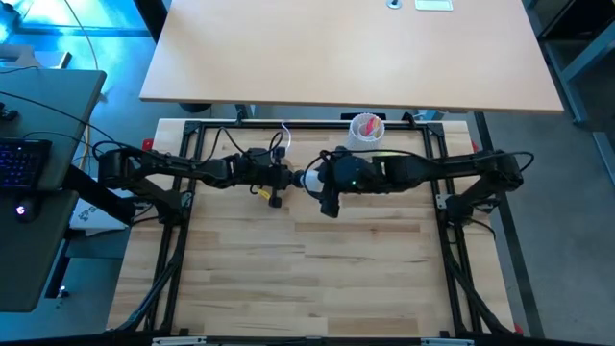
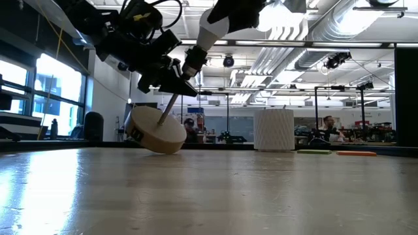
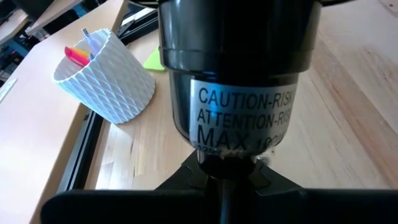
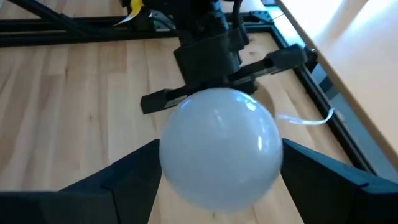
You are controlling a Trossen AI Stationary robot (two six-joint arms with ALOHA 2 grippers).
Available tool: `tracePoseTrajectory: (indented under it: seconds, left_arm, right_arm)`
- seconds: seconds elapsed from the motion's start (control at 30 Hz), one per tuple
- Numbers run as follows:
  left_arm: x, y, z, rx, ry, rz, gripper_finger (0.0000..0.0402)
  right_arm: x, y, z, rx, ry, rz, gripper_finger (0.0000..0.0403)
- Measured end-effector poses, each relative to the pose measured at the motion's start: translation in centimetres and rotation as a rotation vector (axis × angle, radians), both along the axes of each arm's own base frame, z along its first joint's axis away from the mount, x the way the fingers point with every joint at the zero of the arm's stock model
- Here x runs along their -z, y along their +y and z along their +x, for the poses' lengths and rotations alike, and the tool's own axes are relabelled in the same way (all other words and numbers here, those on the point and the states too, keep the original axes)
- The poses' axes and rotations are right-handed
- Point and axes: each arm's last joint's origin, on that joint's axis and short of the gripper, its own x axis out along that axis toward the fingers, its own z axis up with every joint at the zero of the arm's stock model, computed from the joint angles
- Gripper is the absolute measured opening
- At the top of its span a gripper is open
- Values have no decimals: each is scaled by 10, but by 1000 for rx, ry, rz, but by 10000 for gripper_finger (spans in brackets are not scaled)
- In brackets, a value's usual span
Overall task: Screw lightbulb
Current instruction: Remove the lightbulb from the lamp
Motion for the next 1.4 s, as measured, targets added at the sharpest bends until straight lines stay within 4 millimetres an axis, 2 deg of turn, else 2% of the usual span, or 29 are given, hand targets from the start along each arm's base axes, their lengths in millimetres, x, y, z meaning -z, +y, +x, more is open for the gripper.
tracePoseTrajectory:
  seconds: [0.13,0.5,0.77,1.1,1.4]
  left_arm:
    - [0,0,0,0,0,-3,21]
    - [0,0,0,1,4,-4,21]
    - [1,-1,0,5,11,-5,21]
    - [1,-1,-1,4,13,-5,21]
    - [1,0,-1,3,13,-5,21]
  right_arm:
    - [2,-1,6,11,-16,-45,306]
    - [0,2,4,-25,-1,-114,304]
    - [-29,8,-4,-36,-50,-104,298]
    - [-48,9,-11,-73,-7,-84,293]
    - [-44,6,-9,-167,23,-32,296]
